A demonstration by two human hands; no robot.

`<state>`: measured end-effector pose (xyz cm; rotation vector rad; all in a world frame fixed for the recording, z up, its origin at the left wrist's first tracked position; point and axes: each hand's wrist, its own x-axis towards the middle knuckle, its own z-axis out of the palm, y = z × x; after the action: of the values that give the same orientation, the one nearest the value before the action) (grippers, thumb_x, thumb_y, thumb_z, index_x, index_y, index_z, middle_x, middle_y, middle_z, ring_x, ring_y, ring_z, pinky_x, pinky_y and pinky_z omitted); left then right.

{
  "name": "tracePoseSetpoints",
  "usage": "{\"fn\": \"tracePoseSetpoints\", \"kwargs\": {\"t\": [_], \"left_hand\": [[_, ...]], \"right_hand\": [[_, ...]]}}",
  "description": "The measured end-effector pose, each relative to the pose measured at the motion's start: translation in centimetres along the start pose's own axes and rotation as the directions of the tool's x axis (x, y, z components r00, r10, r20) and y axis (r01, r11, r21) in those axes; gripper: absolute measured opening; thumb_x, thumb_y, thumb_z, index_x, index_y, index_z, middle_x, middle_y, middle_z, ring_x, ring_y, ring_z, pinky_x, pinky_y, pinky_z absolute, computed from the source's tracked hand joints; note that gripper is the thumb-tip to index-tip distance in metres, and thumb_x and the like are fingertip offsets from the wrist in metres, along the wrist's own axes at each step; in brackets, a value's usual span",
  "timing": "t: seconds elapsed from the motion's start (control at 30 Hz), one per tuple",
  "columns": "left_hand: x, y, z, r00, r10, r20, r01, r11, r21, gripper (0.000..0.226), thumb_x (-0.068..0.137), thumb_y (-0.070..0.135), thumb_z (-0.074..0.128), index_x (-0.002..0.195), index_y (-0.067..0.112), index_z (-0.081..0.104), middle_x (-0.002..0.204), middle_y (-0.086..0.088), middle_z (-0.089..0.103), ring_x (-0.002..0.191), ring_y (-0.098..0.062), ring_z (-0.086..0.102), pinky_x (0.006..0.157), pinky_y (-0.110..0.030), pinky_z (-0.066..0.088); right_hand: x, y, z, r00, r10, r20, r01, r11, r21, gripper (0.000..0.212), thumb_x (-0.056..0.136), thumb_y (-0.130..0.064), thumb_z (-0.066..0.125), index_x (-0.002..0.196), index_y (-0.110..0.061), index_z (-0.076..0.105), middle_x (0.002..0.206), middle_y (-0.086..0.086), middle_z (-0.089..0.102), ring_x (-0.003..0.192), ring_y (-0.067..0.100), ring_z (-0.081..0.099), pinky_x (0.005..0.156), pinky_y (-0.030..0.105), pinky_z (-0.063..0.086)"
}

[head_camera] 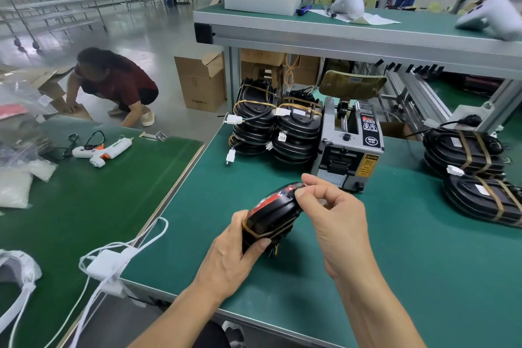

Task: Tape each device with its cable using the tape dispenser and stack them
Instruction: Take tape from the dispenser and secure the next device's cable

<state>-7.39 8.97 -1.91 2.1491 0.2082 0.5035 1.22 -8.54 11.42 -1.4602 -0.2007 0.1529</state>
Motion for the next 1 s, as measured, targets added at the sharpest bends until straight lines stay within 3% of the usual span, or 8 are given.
{"fn": "tracePoseSetpoints", "kwargs": {"t": [0.47, 0.8, 1.0], "left_hand": [[-0.01, -0.11, 0.09, 1.000, -0.011, 0.006, 0.011, 1.000, -0.006, 0.053, 0.096, 0.083, 0.050, 0.130, 0.044, 0.043, 0.108, 0.019, 0.069, 0.095, -0.008, 0.066, 0.086, -0.036, 0.055], [0.04, 0.19, -0.05, 1.000, -0.024, 0.011, 0.024, 1.000, -0.011, 0.056, 0.094, 0.086, 0.048, 0.130, 0.043, 0.044, 0.111, 0.018, 0.069, 0.098, -0.011, 0.067, 0.088, -0.036, 0.055], [-0.01, 0.18, -0.09, 1.000, -0.028, 0.007, 0.028, 1.000, -0.012, 0.056, 0.092, 0.088, 0.047, 0.129, 0.046, 0.041, 0.108, 0.020, 0.069, 0.095, -0.010, 0.065, 0.085, -0.030, 0.053]], "right_hand": [[-0.21, -0.30, -0.03, 1.000, -0.011, -0.003, 0.011, 0.996, -0.085, 0.014, 0.084, -0.017, 0.078, 0.070, -0.020, 0.078, 0.118, -0.015, 0.074, 0.115, 0.001, 0.067, 0.113, 0.048, 0.046], [-0.19, -0.38, 0.14, 1.000, -0.026, 0.001, 0.026, 0.993, -0.111, 0.019, 0.086, -0.013, 0.077, 0.068, -0.019, 0.076, 0.111, -0.019, 0.075, 0.105, -0.002, 0.068, 0.103, 0.035, 0.050], [-0.09, -0.83, -0.17, 0.999, 0.027, 0.038, -0.027, 1.000, 0.004, 0.019, 0.087, -0.007, 0.075, 0.069, -0.013, 0.077, 0.113, -0.011, 0.077, 0.110, 0.003, 0.070, 0.098, 0.029, 0.047]]}}
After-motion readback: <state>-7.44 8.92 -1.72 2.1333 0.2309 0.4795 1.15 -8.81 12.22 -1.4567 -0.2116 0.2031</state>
